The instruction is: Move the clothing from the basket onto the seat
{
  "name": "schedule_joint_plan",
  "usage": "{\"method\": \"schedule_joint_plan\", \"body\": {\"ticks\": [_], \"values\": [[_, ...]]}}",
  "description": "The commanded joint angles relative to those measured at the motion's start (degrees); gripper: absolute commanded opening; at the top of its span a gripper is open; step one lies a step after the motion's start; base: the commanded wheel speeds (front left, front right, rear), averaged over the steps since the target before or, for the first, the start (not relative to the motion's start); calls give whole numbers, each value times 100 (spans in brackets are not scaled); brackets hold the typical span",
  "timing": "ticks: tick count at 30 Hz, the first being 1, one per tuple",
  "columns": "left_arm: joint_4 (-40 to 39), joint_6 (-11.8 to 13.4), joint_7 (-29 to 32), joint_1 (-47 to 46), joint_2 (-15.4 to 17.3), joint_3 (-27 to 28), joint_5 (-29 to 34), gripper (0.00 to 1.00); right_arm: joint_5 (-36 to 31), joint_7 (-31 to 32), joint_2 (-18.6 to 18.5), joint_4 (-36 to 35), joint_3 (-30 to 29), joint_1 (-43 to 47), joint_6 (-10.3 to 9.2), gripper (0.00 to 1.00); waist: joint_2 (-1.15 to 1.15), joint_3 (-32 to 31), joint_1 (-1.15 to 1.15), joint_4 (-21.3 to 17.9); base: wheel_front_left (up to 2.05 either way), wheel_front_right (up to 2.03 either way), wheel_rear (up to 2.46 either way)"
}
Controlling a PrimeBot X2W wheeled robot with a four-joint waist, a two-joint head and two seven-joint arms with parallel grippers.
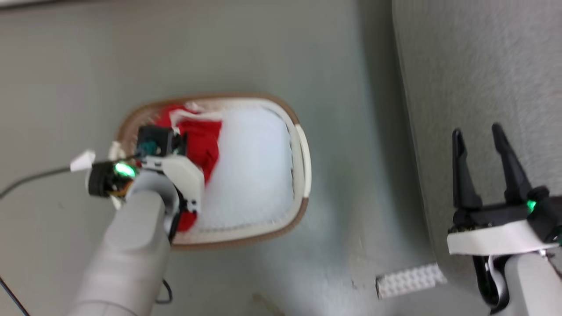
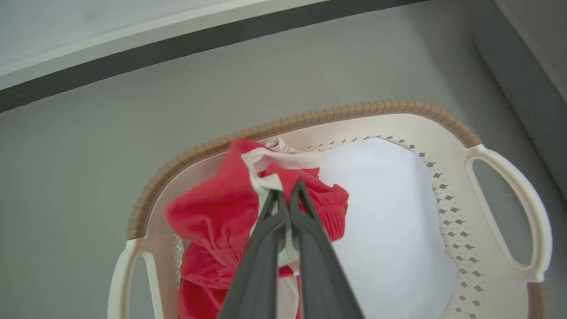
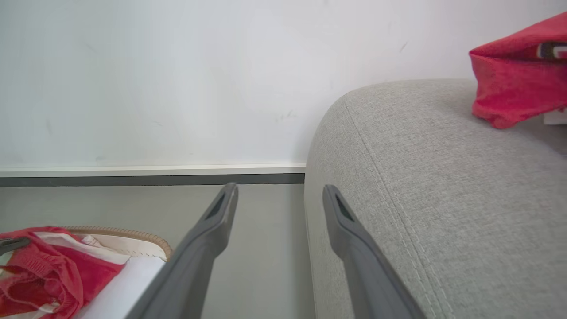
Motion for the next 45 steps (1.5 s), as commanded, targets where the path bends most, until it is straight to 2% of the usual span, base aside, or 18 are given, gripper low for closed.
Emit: {"method": "schedule_joint_plan", "body": {"ticks": [1, 8, 11, 16, 20, 27, 32, 38, 45], "values": [[-99, -70, -142, 299, -64, 45, -167, 0, -84, 5, -18, 105, -1, 193, -14, 100, 0, -924, 0, 326, 0, 0, 0], [-725, -266, -337, 1162, -202, 90, -503, 0, -132, 5, -20, 356, 110, 707, -14, 100, 0, -2311, 0, 630, 0, 0, 0], [-1029, -310, -346, 1418, -220, 93, -592, 0, -136, 5, -20, 396, 161, 871, -14, 100, 0, -2638, 0, 696, 0, 0, 0], [-1983, -380, -213, 2112, -237, 80, -797, 0, -135, 5, -20, 486, 222, 1254, -14, 100, 0, -3354, 0, 815, 0, 0, 0], [-3066, -364, 183, 2659, -202, 62, -915, 0, -138, 5, -17, 490, 385, 1466, -15, 100, 0, -3723, 0, 855, 0, 0, 0], [-5233, -232, 1132, 3554, -66, -25, -1055, 0, -261, 5, -19, 282, 1027, 1437, -15, 100, 0, -3909, 0, 799, 0, 0, 0], [-6314, -160, 1631, 3970, 16, -119, -1080, 0, -302, 5, -18, 134, 1594, 1260, -15, 100, 0, -3939, 0, 739, 0, 0, 0], [-7007, -201, 2024, 4246, 60, -327, -1110, 0, -312, 5, -20, 141, 2494, 942, -15, 100, 0, -3966, 0, 695, 0, 0, 0], [-7332, -375, 2283, 4408, 60, -679, -1178, 0, -103, 5, -119, 369, 3383, 429, -15, 100, 0, -3971, 0, 677, 0, 0, 0]]}}
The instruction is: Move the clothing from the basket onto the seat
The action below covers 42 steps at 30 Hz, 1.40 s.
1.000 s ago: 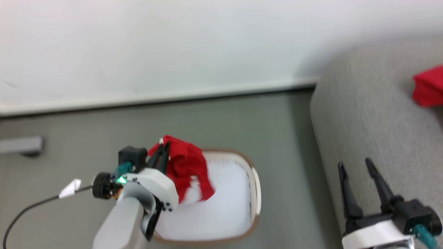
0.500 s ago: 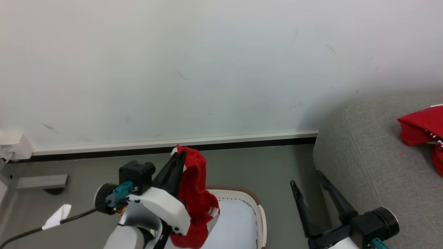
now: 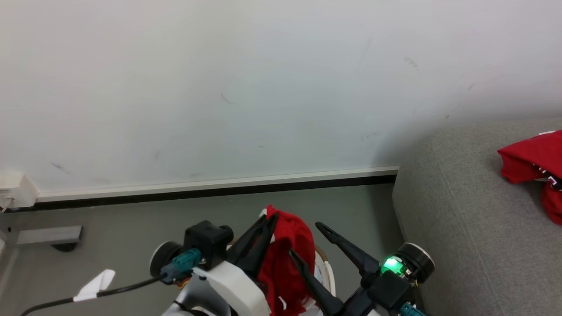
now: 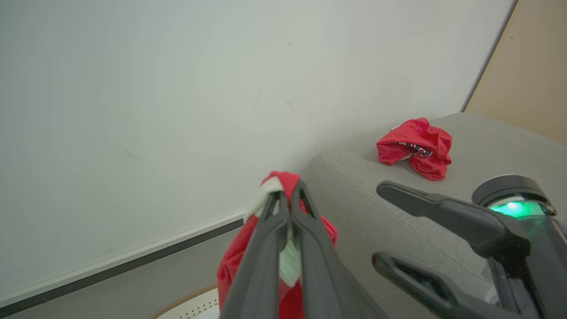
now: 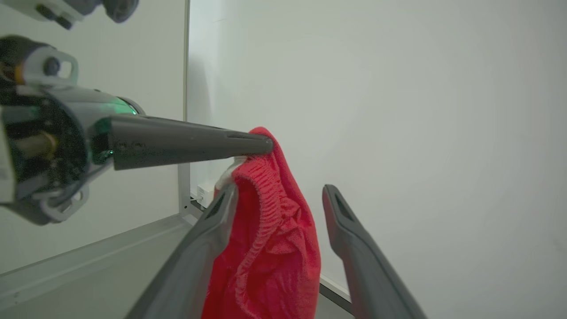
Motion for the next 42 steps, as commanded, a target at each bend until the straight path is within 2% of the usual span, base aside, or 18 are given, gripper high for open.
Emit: {"method": "schedule_joint_plan", "body": {"ticks": [1, 9, 18, 19, 20, 21, 27, 28, 29, 30, 31, 37, 42], "values": [[-57, -59, 40, 74, 10, -73, -48, 0, 90, 5, -91, 71, 134, -154, -15, 100, 0, 3, 0, 8, 0, 0, 0], [-226, -223, 152, 115, 10, -492, -171, 0, 368, 5, -388, 387, 568, -595, -15, 100, 0, 9, 0, 48, 0, 0, 0], [-501, -330, 310, 159, 97, -925, -387, 0, 918, 5, -399, 997, 978, -827, -15, 100, 0, -39, 0, 92, 0, 0, 0], [-516, -333, 314, 166, 109, -937, -403, 0, 971, 5, -397, 1031, 992, -840, -15, 45, 0, -40, 0, 93, 0, 0, 0], [-521, -335, 321, 175, 118, -944, -416, 0, 1065, 5, -390, 1082, 1028, -837, -15, 9, 0, -40, 0, 95, 0, 0, 0], [-520, -336, 324, 184, 130, -942, -426, 0, 1140, 5, -384, 1115, 1085, -856, -15, 0, 0, -38, 0, 96, 0, 0, 0], [-452, -238, 259, 205, 191, -856, -397, 0, 1437, 5, -484, 1177, 1191, -962, -15, 0, 0, -24, 0, 76, 0, 0, 0], [-438, -216, 246, 199, 197, -838, -371, 3, 1469, 5, -511, 1172, 1176, -979, -15, 0, 0, -21, 0, 70, 0, 0, 0], [-419, -199, 209, 194, 200, -827, -352, 30, 1487, 5, -533, 1165, 1142, -986, -15, 0, 0, -17, 0, 62, 0, 0, 0], [-396, -187, 187, 192, 196, -821, -337, 61, 1511, 5, -550, 1157, 1104, -985, -15, 0, 0, -13, 0, 54, 0, 0, 0], [-363, -163, 151, 190, 196, -813, -315, 99, 1511, 5, -567, 1145, 1049, -981, -15, 0, 0, -9, 0, 45, 0, 0, 0], [-126, -96, -57, 188, 215, -835, -196, 100, 1423, 5, -694, 1096, 720, -972, -15, 0, 0, 52, 0, -138, 0, 0, 0], [86, -68, -211, 188, 218, -886, -126, 100, 1283, 5, -779, 947, 326, -1007, -15, 0, 0, 163, 0, -504, 0, 0, 0]]}}
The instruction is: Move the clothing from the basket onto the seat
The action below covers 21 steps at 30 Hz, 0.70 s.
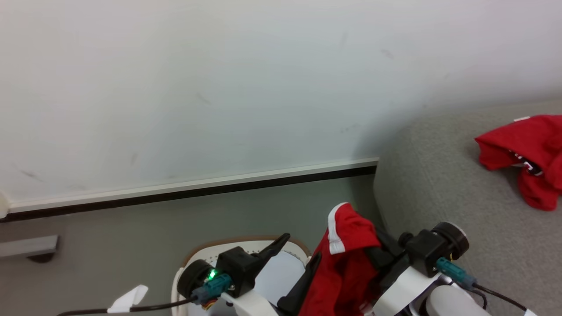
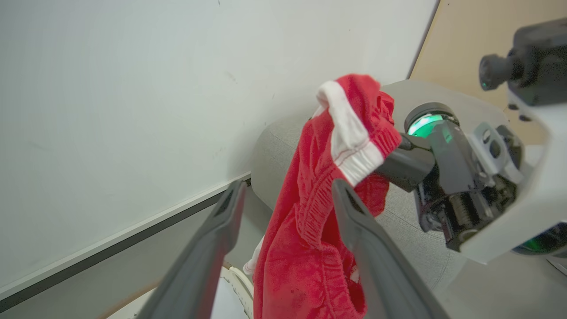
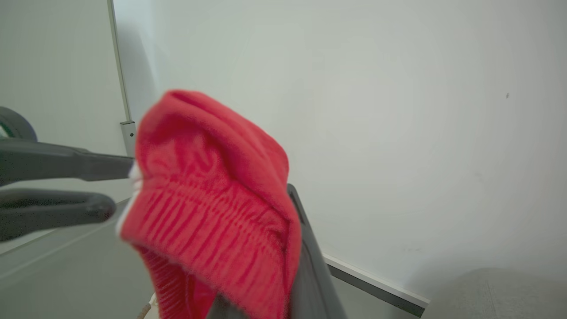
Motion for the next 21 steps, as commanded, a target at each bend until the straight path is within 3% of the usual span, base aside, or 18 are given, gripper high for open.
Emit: {"method": "schedule_joint_plan", "body": {"ticks": [1, 14, 21], "values": [[83, 13, -107, 45, 10, -11, 56, 100, -85, 3, -61, -93, -160, -86, -15, 0, 0, 104, 0, -299, 0, 0, 0], [633, -22, -600, -163, -129, -300, 209, 100, -373, 4, -314, -603, -1209, 16, -15, 0, 0, 401, 0, -1401, 0, 0, 0], [793, -47, -690, -352, -154, -408, 254, 100, -555, 4, -363, -884, -1716, 125, -15, 0, 0, 628, 0, -1706, 0, 0, 0]]}}
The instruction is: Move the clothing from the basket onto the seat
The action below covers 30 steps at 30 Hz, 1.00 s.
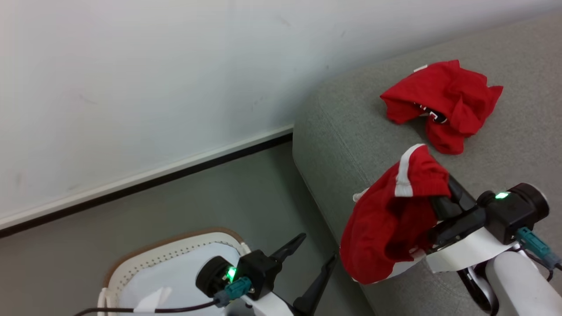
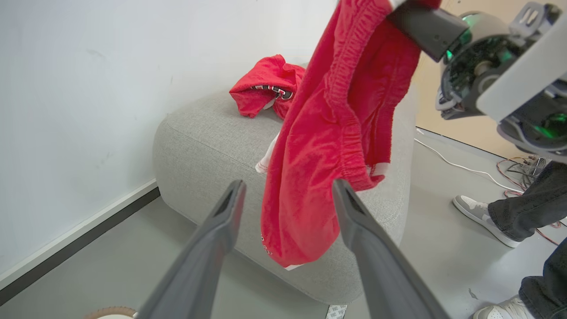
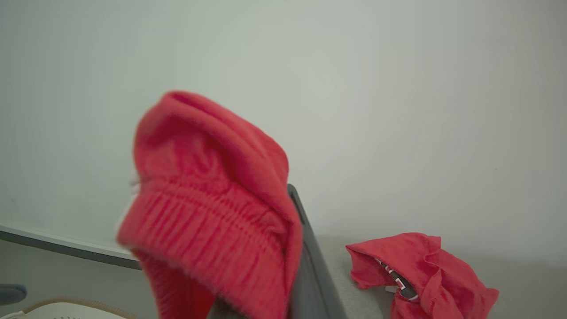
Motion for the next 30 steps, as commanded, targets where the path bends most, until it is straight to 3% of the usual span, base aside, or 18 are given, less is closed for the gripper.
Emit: {"method": "schedule_joint_plan", "body": {"ticks": [1, 8, 15, 23, 30], "values": [[18, 6, -11, -86, 25, 3, 83, 100, -86, 5, 1, -72, -108, 63, -15, 0, -1, 155, 0, -92, 0, 0, 0], [22, -40, -48, -439, 106, -39, 188, 100, -317, 5, 35, -131, -691, -412, -15, 0, -1, 762, 0, 62, 0, 0, 0], [11, -103, -119, -990, 168, -62, 339, 100, -722, 5, -78, 168, -1758, -1713, -15, 0, -1, 1639, 0, 525, 0, 0, 0], [146, -131, -296, -1484, 178, -25, 403, 100, -1279, 431, -785, 842, -3457, -3814, -15, 0, -1, 2374, 0, 1107, 0, 0, 0], [155, -93, -416, -1621, 176, 16, 331, 100, -2601, 818, -1702, 1861, -5018, -5131, -15, 0, -1, 2790, 0, 1495, 0, 0, 0]]}}
